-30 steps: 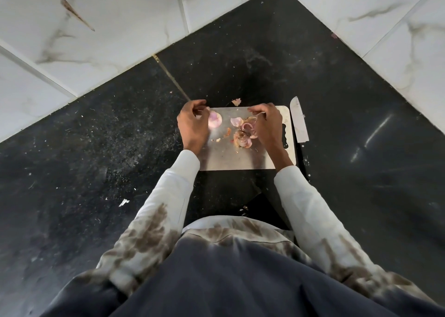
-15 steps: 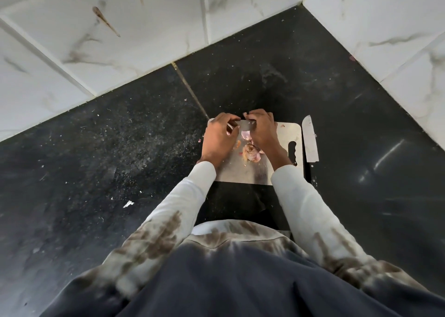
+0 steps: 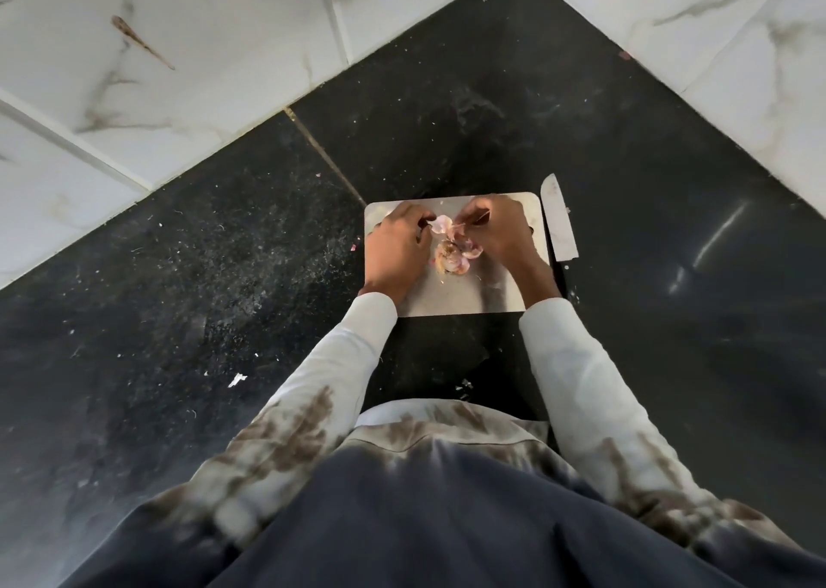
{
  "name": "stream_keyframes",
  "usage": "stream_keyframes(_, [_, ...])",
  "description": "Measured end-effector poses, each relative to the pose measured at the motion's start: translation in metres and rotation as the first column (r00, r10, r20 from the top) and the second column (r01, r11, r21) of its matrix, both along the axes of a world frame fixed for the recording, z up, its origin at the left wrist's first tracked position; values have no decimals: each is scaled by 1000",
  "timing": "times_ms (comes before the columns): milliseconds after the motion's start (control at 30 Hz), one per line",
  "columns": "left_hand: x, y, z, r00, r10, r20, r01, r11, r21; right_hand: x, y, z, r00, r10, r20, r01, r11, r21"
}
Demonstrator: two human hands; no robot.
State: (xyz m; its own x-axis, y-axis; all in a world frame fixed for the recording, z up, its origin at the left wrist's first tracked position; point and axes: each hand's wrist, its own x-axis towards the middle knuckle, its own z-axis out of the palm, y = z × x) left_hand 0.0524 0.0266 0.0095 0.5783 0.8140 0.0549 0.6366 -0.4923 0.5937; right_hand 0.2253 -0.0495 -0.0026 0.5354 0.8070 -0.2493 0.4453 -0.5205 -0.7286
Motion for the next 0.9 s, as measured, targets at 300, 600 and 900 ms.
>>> stream_keyframes(300, [-14,-19,-7,993,63,-99,-62,998,11,5,-26,-7,999,-23,-43,17,990,-140])
stream_keyframes(600, [-3,-25,-10,997,40,-59,-49,985,-164,-17,-27,-9,998,62,12,-59,980,-189])
stream_keyframes(900, [-2,-23,-11,996,88,-11,-88,989,-120,29,-57,20,997,-48,-63,40,993,-114])
